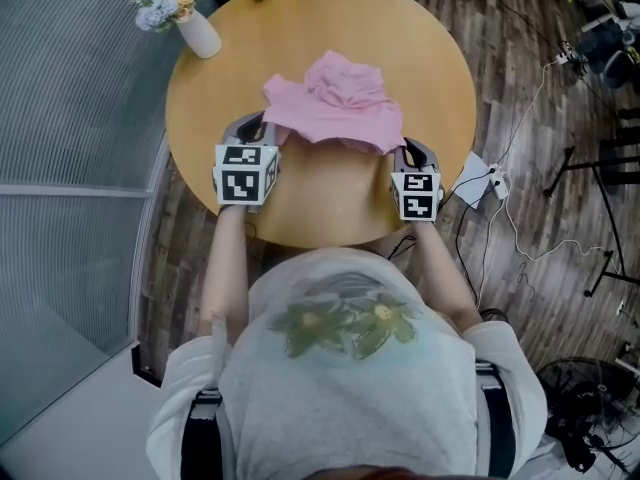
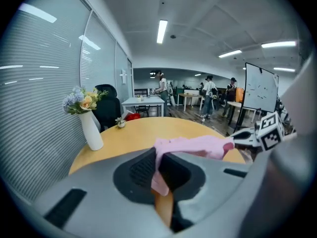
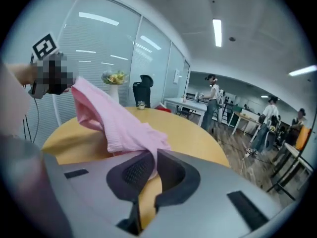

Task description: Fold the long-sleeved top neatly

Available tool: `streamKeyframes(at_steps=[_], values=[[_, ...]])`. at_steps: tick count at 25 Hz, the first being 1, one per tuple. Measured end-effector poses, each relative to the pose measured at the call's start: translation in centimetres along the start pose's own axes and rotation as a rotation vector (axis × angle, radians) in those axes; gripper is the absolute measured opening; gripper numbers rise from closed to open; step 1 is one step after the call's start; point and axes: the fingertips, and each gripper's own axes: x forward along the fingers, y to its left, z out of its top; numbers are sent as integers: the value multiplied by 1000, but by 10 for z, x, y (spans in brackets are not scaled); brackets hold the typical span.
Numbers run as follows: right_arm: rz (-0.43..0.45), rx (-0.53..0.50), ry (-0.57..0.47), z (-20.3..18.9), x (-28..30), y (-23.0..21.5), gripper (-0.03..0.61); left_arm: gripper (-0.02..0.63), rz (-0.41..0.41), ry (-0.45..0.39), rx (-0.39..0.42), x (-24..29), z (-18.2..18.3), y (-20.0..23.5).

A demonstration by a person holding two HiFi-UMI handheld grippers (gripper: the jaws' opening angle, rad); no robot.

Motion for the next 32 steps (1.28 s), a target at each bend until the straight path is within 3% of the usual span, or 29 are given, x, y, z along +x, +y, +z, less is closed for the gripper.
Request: streamKeyframes(at_steps=[6, 12, 20, 26, 32], values=[[-68, 1, -149, 67, -22, -29, 35, 17, 25, -45, 68, -6, 16, 3], [-67, -127, -301, 174, -26, -58, 35, 17, 67, -151, 207, -16, 101, 29], [-15, -215, -372, 302, -18, -86, 35, 17, 123, -244, 307, -11, 198, 76], [21, -257, -384, 314, -39, -91, 35, 17, 128, -306, 316, -32, 227, 69], [58, -250, -269, 295, 14, -97, 35, 17, 87, -224, 330, 18, 220, 81]])
